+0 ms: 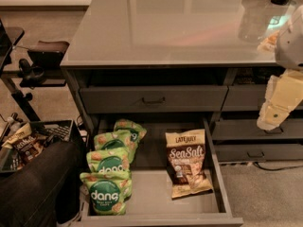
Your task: Pick brown chip bag from middle drawer and place on counter
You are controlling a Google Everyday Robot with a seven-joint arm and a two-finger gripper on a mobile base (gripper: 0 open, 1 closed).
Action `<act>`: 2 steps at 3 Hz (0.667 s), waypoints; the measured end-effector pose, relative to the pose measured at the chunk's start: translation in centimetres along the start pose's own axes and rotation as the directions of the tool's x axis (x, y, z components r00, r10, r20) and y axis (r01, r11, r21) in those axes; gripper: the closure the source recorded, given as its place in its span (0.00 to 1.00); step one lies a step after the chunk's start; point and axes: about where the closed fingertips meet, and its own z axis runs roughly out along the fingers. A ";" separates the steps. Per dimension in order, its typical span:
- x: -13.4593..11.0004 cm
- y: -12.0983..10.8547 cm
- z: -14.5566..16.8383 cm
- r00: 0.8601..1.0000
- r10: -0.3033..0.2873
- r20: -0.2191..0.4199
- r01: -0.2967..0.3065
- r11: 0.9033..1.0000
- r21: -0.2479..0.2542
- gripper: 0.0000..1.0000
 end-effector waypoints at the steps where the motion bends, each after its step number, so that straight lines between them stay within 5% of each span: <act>1: 0.6 -0.5 0.9 0.999 0.013 0.047 -0.011 0.999 -0.042 0.00; 2: 0.6 -0.5 0.9 0.999 0.014 0.048 -0.012 0.999 -0.042 0.00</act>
Offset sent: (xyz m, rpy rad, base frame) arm 0.0048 -0.0054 -0.0082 0.0511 0.0239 0.0068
